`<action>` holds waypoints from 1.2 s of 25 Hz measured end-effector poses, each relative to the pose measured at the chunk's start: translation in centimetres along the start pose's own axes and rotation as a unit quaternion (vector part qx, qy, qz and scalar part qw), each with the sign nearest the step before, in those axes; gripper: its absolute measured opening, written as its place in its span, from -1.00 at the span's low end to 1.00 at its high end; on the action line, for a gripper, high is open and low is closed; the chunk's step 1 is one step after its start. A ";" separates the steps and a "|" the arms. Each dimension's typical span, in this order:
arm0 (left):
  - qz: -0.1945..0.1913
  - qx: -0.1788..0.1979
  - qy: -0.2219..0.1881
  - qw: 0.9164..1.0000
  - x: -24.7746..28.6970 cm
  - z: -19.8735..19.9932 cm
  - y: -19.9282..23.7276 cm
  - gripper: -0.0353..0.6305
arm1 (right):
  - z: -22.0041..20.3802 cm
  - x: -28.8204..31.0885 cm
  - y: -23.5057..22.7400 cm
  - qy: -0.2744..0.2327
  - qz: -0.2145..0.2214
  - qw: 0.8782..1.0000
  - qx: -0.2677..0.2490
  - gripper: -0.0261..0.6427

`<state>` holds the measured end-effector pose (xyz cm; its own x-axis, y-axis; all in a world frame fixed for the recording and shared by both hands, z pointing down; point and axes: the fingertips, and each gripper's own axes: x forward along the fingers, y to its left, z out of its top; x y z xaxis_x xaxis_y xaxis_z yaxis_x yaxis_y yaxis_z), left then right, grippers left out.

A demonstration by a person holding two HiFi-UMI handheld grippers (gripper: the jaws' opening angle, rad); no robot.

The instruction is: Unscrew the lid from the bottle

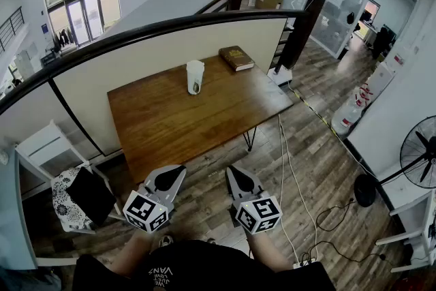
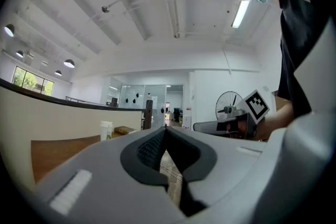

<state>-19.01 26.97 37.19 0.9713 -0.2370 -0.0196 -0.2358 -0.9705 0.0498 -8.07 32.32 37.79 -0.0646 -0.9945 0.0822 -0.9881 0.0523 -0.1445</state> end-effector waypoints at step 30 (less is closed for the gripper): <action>0.138 -0.052 0.042 0.988 9.4 -5.2 11.4 -0.21 | 0.0 11.2 -11.8 0.028 0.068 0.996 0.044 -0.24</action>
<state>-12.38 13.94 42.79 0.8703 -0.4838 0.0924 -0.4924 -0.8583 0.1441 2.85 20.60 40.44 -0.2075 -0.9719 0.1113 -0.9537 0.1757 -0.2440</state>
